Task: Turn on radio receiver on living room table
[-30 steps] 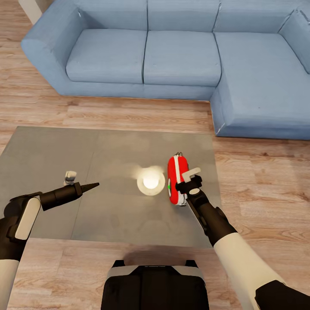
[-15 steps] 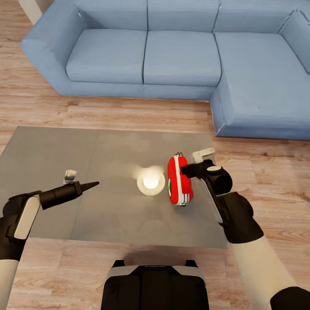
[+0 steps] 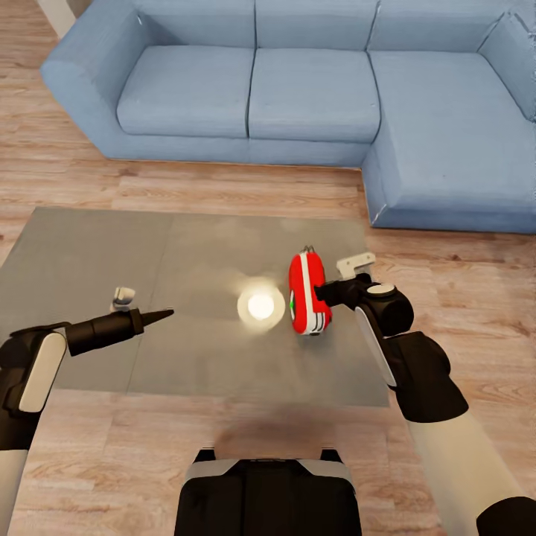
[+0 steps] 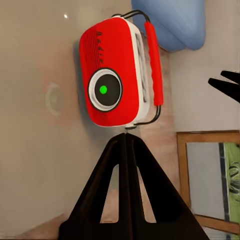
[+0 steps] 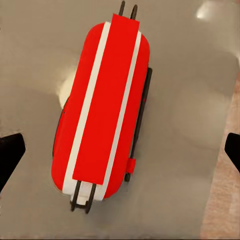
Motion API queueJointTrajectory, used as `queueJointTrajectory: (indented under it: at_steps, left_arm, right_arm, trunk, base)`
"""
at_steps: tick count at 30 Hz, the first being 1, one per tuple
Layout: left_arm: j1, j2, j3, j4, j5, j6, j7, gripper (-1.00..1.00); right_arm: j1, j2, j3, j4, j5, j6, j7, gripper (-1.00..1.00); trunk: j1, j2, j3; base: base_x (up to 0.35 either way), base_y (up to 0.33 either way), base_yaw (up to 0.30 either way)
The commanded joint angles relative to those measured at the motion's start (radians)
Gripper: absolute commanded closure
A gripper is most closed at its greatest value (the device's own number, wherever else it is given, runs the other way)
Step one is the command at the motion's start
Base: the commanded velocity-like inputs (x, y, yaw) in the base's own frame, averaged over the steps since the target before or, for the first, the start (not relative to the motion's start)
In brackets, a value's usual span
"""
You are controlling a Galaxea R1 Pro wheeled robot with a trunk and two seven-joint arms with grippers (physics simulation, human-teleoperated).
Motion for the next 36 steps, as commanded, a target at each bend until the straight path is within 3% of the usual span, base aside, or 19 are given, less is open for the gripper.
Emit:
queueJointTrajectory:
  at_steps: [1, 15, 27, 36]
  left_arm:
    - [0.0, 0.0, 0.0, -0.001, 0.0, 0.0, 0.0, 1.0]
    - [0.0, -0.001, 0.0, -0.003, -0.001, -0.002, 0.0, 1.0]
    - [0.0, 0.001, 0.0, -0.003, -0.001, -0.003, 0.0, 1.0]
    - [0.0, 0.001, 0.0, 0.003, -0.002, -0.004, 0.001, 1.0]
  right_arm:
    - [0.0, 0.0, 0.0, 0.0, 0.0, 0.0, -0.001, -1.0]
    - [0.0, 0.0, 0.0, 0.0, 0.001, 0.0, -0.004, -1.0]
    - [0.0, 0.005, 0.0, 0.0, 0.003, 0.0, -0.064, -1.0]
    - [0.0, 0.006, 0.0, 0.0, 0.003, 0.0, -0.068, -1.0]
  trunk:
    - [0.0, 0.0, 0.0]
    - [0.0, 0.0, 0.0]
    - [0.0, 0.0, 0.014]
    - [0.0, 0.0, 0.024]
  base:
    - [-0.344, 0.0, 0.0]
    - [-0.317, 0.0, 0.0]
    - [-0.02, 0.0, 0.0]
    - [0.0, 0.0, 0.0]
